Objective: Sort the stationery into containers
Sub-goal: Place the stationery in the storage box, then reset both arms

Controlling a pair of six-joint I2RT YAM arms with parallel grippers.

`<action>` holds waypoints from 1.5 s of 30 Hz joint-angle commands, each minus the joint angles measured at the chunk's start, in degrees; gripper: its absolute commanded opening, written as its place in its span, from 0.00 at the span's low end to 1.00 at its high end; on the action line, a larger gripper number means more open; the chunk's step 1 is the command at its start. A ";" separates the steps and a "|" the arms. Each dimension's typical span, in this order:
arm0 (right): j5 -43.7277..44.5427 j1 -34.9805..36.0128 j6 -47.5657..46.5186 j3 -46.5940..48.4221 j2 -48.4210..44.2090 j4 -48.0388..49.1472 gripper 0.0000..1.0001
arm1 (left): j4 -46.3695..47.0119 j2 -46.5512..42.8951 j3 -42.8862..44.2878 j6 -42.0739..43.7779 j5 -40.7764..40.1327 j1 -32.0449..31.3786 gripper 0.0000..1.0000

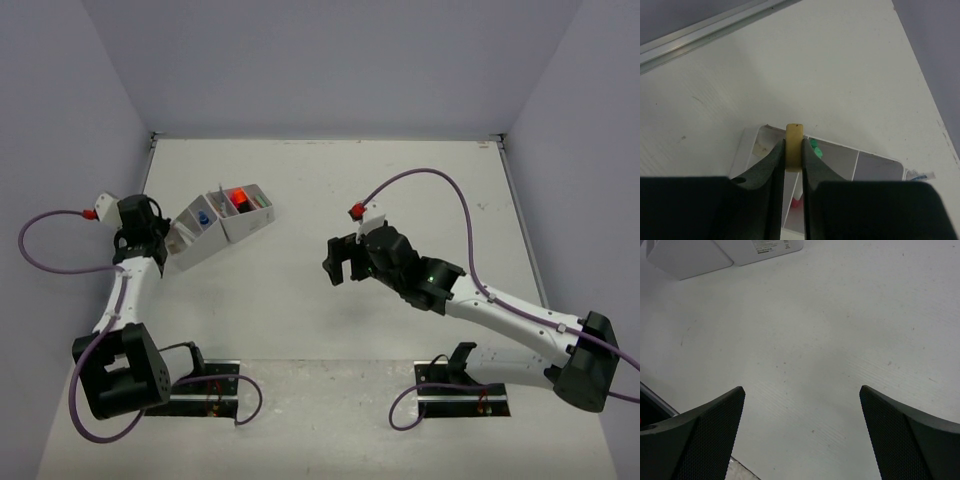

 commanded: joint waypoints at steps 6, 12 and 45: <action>-2.00 0.21 1.12 -0.30 -1.51 1.25 0.99 | 8.67 0.37 -7.10 -0.62 3.23 0.38 0.00; -2.08 0.21 0.95 -0.21 -0.99 1.25 0.99 | 9.39 -0.22 -9.44 -0.18 4.84 0.38 0.25; 40.58 0.27 3.64 13.83 -26.93 -32.02 0.99 | -25.50 -33.77 16.00 33.54 3.49 -21.37 1.00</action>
